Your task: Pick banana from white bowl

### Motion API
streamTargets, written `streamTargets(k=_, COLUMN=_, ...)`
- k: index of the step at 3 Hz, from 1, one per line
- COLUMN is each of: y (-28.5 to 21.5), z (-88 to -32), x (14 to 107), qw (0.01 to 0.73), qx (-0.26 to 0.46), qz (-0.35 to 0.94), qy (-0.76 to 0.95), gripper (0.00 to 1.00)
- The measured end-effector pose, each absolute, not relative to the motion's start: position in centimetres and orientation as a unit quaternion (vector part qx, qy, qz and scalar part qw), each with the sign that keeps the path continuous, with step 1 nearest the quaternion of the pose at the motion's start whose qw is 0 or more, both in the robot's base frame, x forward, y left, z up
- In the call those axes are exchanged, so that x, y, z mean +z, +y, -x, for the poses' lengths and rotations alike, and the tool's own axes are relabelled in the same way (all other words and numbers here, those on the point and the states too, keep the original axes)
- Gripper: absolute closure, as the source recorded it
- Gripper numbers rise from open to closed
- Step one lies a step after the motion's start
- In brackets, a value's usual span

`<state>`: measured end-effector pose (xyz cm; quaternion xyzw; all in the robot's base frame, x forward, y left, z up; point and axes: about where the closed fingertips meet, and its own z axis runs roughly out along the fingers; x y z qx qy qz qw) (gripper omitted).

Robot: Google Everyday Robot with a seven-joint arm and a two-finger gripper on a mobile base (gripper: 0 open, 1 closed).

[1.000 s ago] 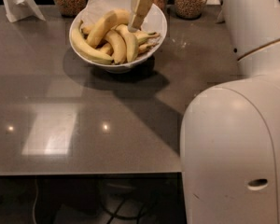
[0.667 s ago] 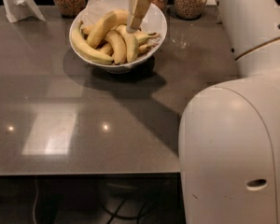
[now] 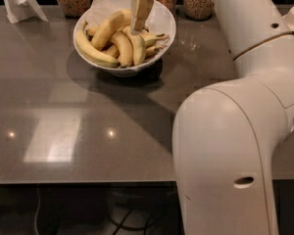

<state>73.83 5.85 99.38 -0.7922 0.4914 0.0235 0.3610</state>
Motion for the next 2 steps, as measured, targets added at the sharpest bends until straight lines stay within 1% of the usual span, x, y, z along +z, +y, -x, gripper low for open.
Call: streamTargets(k=2, y=5.9, z=-76.4, x=97.9, qw=0.389, qx=0.013, qz=0.789, qy=0.475, gripper=0.0)
